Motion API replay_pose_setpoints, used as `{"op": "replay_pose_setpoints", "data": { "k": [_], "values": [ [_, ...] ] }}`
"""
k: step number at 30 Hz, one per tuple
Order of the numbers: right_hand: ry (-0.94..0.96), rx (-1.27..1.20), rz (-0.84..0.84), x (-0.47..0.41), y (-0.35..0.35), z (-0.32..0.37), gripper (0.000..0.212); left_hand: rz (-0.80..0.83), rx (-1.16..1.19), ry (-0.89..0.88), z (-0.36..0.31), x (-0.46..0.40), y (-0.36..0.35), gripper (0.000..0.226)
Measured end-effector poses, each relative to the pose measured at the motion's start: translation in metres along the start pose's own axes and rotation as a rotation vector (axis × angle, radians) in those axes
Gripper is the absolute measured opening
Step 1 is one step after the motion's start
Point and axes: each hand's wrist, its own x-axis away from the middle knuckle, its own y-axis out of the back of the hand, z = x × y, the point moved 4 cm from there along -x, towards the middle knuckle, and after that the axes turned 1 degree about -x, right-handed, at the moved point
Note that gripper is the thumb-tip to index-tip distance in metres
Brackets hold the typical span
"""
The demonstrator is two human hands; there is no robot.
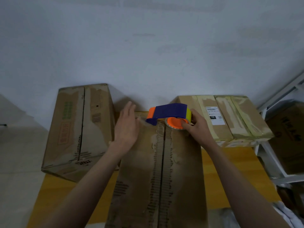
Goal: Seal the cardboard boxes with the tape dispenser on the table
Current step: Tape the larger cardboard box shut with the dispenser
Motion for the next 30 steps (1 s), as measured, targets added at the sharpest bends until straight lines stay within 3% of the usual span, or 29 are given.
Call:
{"op": "replay_pose_setpoints", "data": {
  "k": [5,11,21,30],
  "values": [
    [-0.021,-0.060,-0.023,0.009,-0.002,-0.006,0.048,0.228,-0.067,-0.109,-0.019,0.034,-0.032,0.070],
    [-0.063,-0.065,-0.078,0.021,-0.004,-0.016,0.038,0.240,-0.175,-0.228,-0.012,0.028,-0.042,0.082],
    [-0.089,0.090,-0.206,0.071,0.004,-0.012,0.056,0.357,-0.167,-0.473,-0.011,0.014,-0.043,0.078],
    [-0.118,0.119,-0.218,0.091,0.023,-0.012,0.038,0.341,-0.225,-0.541,-0.029,0.021,-0.048,0.086]
  ]
}}
